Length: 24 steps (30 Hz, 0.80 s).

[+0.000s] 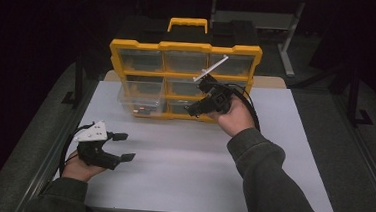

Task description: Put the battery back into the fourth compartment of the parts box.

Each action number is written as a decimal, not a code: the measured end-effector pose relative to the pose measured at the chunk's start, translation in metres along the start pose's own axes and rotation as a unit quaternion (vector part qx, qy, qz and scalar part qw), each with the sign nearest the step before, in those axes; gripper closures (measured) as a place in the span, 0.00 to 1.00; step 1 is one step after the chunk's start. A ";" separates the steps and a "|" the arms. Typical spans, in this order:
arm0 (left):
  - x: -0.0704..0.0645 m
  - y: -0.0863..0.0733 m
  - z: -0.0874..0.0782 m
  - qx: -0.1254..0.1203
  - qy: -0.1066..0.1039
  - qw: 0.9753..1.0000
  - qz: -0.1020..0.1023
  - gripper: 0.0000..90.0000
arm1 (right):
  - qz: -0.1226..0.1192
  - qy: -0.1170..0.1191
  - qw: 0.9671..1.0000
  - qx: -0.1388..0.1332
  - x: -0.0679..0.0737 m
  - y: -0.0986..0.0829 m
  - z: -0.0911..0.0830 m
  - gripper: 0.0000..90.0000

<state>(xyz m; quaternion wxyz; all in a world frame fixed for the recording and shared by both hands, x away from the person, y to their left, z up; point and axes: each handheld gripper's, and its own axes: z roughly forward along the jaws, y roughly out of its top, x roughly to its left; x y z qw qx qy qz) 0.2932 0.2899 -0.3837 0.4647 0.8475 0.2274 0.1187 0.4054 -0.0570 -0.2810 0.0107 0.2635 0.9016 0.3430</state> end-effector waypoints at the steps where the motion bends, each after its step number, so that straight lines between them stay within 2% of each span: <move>1: 0.000 0.000 0.000 0.000 0.000 1.000 0.000 0.27 | -0.001 -0.001 1.000 0.000 0.000 0.001 0.000 0.84; 24: 0.001 0.000 -0.001 -0.001 0.002 1.000 0.003 0.26 | -0.018 0.000 1.000 -0.008 0.007 0.037 -0.009 0.84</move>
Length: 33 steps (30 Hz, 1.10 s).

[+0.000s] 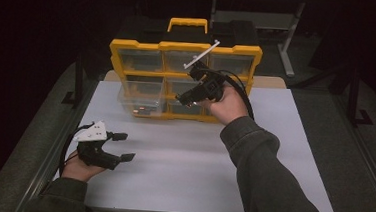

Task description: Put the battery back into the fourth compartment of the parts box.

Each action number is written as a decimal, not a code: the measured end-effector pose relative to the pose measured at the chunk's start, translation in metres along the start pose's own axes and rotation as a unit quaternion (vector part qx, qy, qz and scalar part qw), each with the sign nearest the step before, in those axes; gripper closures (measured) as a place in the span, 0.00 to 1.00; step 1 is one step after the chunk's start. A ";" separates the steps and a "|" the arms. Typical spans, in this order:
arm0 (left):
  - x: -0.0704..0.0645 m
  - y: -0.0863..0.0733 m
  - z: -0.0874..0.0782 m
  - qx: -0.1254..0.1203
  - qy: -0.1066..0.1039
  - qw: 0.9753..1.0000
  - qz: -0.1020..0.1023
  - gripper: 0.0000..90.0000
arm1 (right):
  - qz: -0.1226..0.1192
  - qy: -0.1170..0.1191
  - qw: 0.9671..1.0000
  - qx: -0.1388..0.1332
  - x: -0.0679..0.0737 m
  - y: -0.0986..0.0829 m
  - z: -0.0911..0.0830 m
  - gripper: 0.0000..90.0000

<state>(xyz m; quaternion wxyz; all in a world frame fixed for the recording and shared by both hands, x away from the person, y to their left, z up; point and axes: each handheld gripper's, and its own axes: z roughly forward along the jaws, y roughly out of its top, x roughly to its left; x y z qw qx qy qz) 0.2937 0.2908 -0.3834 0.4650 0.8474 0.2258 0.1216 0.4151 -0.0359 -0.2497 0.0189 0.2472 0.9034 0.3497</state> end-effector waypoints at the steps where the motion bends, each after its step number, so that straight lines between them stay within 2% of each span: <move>1: 0.000 0.000 0.000 -0.002 0.000 1.000 -0.002 0.26 | -0.003 -0.001 1.000 -0.001 0.000 0.002 0.000 0.84; 8: 0.000 0.000 0.000 -0.002 0.000 1.000 -0.003 0.26 | -0.012 0.003 1.000 -0.009 0.003 0.015 -0.001 0.84; 11: -0.001 -0.001 0.001 -0.009 0.000 1.000 -0.012 0.26 | -0.013 0.005 1.000 -0.009 0.005 0.020 -0.001 0.84; 22: -0.001 -0.001 0.001 -0.009 0.002 1.000 -0.014 0.25 | -0.025 0.004 1.000 -0.016 0.007 0.035 0.000 0.84; 33: 0.001 -0.001 0.000 -0.001 0.003 1.000 -0.005 0.23 | -0.029 0.007 0.999 -0.016 0.012 0.049 0.002 0.84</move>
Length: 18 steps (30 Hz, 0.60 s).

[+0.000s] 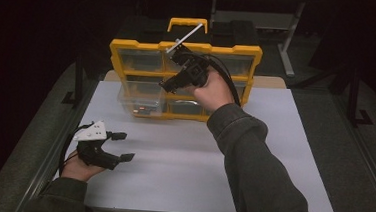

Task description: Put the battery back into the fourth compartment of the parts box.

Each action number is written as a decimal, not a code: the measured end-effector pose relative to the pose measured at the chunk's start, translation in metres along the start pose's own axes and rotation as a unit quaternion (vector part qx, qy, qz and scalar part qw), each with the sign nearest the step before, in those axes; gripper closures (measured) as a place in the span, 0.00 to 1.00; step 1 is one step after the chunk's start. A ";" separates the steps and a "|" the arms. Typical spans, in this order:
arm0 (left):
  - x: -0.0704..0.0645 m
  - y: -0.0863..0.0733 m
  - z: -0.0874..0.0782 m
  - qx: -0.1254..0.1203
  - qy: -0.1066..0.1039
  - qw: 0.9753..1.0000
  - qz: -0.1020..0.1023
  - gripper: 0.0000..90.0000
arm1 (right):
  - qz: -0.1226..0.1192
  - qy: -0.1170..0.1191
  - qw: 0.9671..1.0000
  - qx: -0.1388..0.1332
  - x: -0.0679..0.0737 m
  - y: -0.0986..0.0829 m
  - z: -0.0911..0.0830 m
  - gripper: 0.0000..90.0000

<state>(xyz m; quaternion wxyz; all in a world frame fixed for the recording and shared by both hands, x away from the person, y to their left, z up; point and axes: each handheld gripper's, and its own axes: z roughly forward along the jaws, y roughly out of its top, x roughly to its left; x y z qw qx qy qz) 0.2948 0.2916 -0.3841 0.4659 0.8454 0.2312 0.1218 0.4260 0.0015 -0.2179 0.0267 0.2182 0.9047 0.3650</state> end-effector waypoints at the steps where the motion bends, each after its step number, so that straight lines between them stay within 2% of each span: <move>1: 0.000 0.000 0.000 -0.001 0.000 1.000 -0.003 0.23 | 0.001 0.000 1.000 0.001 0.001 0.003 0.001 0.84; 18: 0.000 0.000 0.000 0.001 0.001 1.000 -0.002 0.23 | -0.006 0.002 1.000 0.002 0.003 0.023 0.012 0.84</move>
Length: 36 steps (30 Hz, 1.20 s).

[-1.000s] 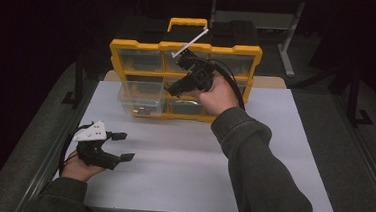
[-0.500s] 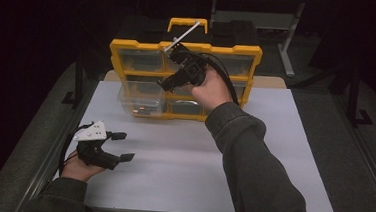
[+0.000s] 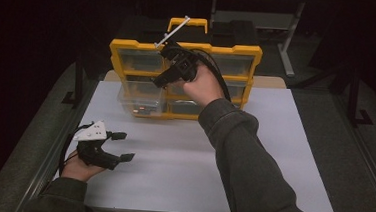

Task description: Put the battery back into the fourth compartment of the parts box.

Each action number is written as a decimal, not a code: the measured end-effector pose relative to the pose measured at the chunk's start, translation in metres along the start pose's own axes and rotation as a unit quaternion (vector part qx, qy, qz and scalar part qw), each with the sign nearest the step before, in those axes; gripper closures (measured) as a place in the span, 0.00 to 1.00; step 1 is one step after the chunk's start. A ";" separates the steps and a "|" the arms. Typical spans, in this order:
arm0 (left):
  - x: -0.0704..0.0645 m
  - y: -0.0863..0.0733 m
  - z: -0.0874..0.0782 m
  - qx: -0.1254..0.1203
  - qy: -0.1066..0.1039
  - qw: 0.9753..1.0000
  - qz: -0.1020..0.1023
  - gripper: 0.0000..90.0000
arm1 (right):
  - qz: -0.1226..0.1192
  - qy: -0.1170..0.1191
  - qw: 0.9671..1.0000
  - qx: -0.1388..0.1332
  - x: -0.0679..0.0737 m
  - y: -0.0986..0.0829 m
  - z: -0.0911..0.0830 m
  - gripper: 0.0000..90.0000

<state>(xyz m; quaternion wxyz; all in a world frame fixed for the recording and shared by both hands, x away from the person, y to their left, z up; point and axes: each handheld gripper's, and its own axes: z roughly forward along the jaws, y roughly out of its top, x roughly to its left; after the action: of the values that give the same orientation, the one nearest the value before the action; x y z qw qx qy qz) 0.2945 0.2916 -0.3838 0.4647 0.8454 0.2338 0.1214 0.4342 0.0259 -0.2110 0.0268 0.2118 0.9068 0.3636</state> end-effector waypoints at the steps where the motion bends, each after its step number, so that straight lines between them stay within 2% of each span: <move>1: 0.000 0.000 0.000 -0.002 0.000 1.000 0.000 0.23 | -0.003 0.000 1.000 -0.001 0.000 0.001 0.001 0.84; 13: -0.001 0.000 -0.001 -0.003 -0.002 1.000 -0.007 0.23 | -0.004 0.001 1.000 0.008 0.003 0.014 0.018 0.84; 20: -0.002 0.000 0.000 -0.010 -0.002 1.000 -0.015 0.23 | -0.002 0.003 1.000 0.015 0.002 0.016 0.029 0.84; 22: -0.002 0.000 0.000 -0.010 -0.002 1.000 -0.015 0.23 | -0.008 0.000 1.000 0.016 0.001 0.016 0.033 0.84; 36: -0.002 -0.001 0.000 -0.012 -0.003 1.000 -0.015 0.23 | -0.006 0.000 1.000 0.024 -0.003 0.019 0.053 0.84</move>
<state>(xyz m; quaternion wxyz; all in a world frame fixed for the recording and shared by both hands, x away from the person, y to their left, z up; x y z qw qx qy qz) 0.2930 0.2906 -0.3845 0.4769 0.8367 0.2439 0.1143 0.4543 0.0710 -0.2377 0.0236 0.2074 0.9165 0.3414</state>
